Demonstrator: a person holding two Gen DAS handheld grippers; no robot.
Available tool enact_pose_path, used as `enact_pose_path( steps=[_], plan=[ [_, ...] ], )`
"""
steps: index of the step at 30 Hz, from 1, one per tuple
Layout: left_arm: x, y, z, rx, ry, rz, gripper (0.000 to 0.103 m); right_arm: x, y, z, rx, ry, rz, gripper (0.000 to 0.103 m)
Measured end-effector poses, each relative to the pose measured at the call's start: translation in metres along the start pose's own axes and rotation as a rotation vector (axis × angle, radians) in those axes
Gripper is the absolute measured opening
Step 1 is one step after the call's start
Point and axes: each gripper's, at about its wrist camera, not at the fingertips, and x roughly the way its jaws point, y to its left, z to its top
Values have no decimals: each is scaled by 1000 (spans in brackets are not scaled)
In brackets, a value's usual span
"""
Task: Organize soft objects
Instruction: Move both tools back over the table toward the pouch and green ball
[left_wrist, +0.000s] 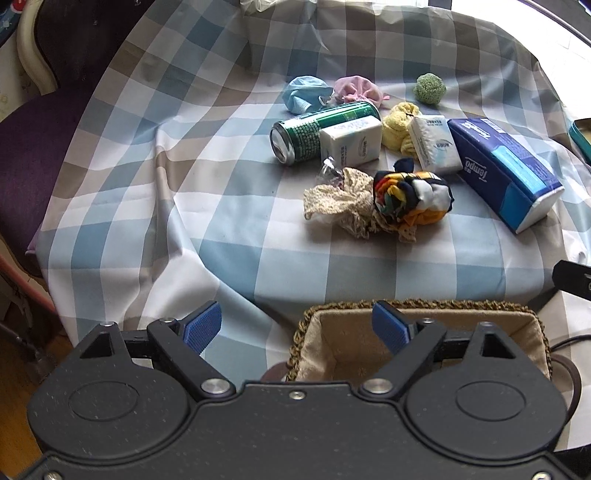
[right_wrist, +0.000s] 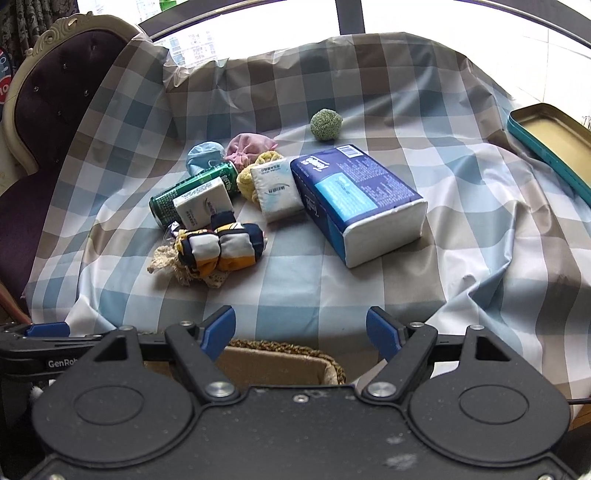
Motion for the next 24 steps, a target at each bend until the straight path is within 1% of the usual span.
enact_pose_path(
  steps=[13,18,24],
  plan=[
    [29,10,62,4,-41,15,86,45,3,68,-16,-47,-31,79],
    [43,10,86,2,-40,1,86,69,0,94,-5,-60,-38,79],
    [58,4,117,25,-64,3,86,105,-6,131,26,-62,-38,80]
  ],
)
